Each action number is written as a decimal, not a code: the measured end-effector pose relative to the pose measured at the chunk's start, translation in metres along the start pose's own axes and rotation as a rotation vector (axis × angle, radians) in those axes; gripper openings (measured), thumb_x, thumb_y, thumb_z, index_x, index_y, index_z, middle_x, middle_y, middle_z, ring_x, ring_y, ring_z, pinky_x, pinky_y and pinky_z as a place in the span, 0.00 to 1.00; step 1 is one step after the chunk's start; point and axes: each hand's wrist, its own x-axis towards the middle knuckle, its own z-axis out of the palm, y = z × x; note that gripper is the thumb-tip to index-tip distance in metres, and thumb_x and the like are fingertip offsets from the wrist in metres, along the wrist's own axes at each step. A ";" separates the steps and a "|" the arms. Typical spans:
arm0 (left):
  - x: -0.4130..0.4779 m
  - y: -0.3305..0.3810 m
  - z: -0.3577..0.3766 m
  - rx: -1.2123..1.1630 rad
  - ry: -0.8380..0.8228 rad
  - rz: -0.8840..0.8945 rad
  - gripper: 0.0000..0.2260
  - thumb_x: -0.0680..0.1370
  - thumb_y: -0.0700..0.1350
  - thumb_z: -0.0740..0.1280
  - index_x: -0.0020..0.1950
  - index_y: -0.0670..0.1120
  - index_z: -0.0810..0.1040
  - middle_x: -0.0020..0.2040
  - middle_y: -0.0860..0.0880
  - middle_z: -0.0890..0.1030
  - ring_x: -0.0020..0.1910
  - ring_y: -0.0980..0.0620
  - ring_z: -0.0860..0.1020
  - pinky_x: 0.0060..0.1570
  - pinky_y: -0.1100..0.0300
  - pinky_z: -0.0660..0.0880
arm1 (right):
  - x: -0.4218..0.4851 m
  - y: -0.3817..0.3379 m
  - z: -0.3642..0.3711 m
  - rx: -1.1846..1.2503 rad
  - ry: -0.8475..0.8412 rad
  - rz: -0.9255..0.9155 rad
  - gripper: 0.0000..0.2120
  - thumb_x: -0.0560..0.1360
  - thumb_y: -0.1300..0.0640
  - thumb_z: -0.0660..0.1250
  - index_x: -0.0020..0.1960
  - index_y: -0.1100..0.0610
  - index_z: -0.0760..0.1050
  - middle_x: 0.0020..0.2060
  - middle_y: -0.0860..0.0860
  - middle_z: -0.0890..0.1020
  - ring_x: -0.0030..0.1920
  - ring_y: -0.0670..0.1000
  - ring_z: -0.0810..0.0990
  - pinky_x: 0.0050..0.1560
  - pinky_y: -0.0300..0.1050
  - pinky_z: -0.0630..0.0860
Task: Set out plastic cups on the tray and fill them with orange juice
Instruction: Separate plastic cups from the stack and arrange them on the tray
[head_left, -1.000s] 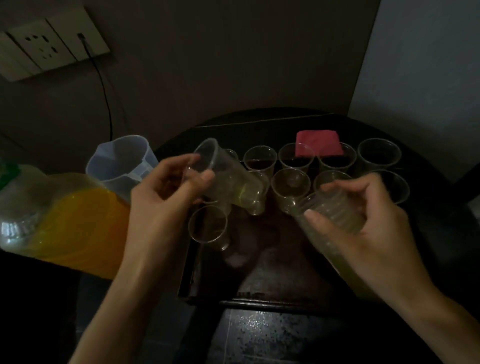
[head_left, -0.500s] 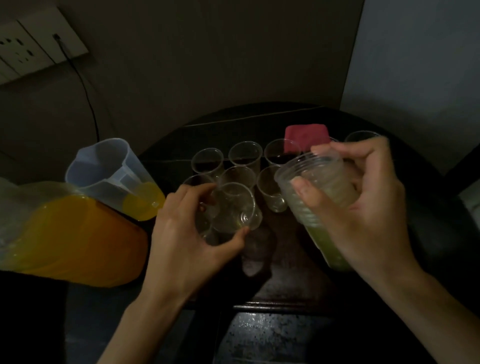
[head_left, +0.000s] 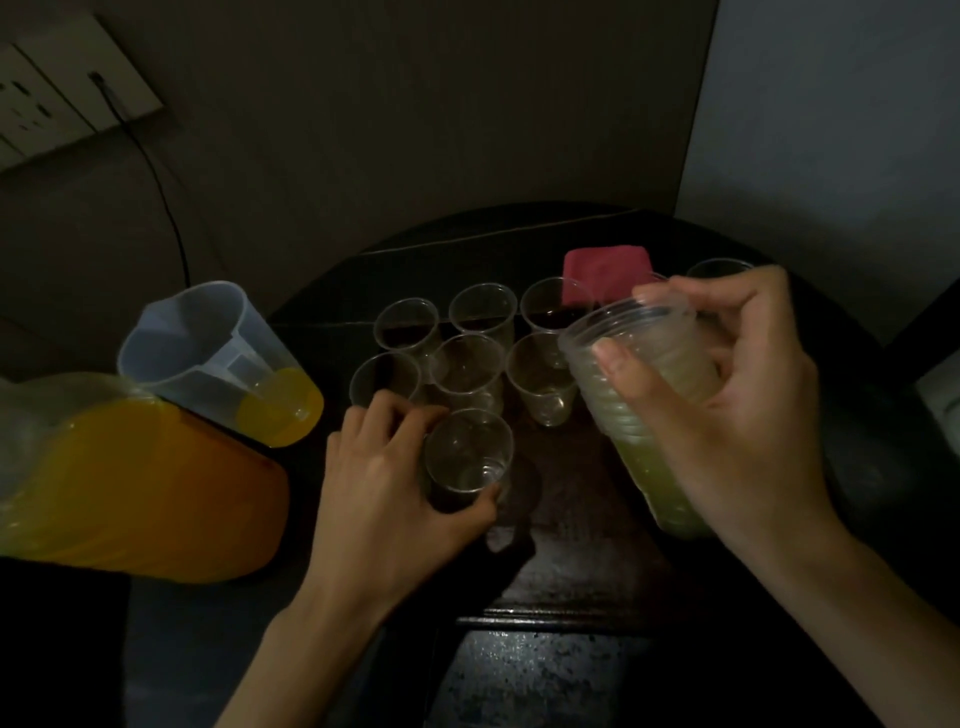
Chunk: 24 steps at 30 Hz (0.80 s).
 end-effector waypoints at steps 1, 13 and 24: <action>0.000 0.000 0.001 0.012 -0.004 0.000 0.33 0.66 0.69 0.66 0.64 0.50 0.79 0.57 0.52 0.74 0.54 0.53 0.71 0.51 0.55 0.70 | 0.000 0.000 0.000 -0.003 0.005 0.003 0.26 0.69 0.41 0.73 0.59 0.53 0.69 0.55 0.39 0.79 0.51 0.38 0.82 0.43 0.28 0.76; 0.001 -0.004 0.006 0.032 0.008 0.005 0.33 0.67 0.68 0.65 0.64 0.49 0.79 0.57 0.50 0.76 0.54 0.51 0.71 0.51 0.55 0.69 | 0.001 0.003 0.000 -0.016 0.029 0.028 0.26 0.69 0.40 0.74 0.59 0.50 0.68 0.55 0.40 0.79 0.51 0.39 0.82 0.43 0.31 0.77; 0.001 -0.003 0.004 -0.074 0.035 0.013 0.31 0.68 0.71 0.67 0.62 0.52 0.79 0.59 0.52 0.73 0.57 0.53 0.72 0.53 0.57 0.70 | 0.001 0.002 0.000 -0.008 0.032 0.052 0.25 0.68 0.39 0.74 0.58 0.48 0.68 0.55 0.39 0.80 0.52 0.40 0.82 0.44 0.32 0.78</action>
